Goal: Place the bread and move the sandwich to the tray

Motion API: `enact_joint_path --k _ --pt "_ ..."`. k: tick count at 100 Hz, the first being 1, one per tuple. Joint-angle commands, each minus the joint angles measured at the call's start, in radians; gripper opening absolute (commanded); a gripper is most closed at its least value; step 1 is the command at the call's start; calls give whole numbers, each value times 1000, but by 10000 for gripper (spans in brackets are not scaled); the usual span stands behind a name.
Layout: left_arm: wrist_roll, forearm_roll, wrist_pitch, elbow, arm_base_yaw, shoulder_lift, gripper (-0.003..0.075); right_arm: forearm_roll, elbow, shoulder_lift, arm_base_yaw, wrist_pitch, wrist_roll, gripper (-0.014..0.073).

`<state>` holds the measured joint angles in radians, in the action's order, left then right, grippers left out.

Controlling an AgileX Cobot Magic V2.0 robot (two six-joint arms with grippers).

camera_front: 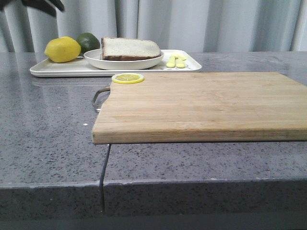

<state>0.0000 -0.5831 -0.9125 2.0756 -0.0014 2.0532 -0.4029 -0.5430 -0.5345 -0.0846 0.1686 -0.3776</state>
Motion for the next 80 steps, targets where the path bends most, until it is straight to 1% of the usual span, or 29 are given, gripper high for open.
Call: enact_joint_path --k 1,8,13,28,38,47,54,73,80 --pt "16 55 24 33 4 -147 139 4 -27 0 4 -80 -8 542" --pt "16 124 39 33 4 -203 139 4 -27 0 4 -80 -8 542" --pt "20 148 53 33 1 -240 139 4 -27 0 4 -80 -8 542" --pt "83 157 62 14 1 -350 139 4 -27 0 4 -79 -8 542" --pt "118 161 76 -63 1 -440 139 4 -27 0 4 -79 -8 542" --pt "149 161 131 -195 1 -526 139 4 -27 0 4 -77 -8 542" --pt "169 161 202 -329 1 -607 139 4 -27 0 4 -76 -8 542" --pt "212 161 484 -726 1 -842 139 4 -27 0 4 -76 -8 542" --pt "214 161 563 -861 1 -923 139 5 -27 0 4 -76 -8 542"
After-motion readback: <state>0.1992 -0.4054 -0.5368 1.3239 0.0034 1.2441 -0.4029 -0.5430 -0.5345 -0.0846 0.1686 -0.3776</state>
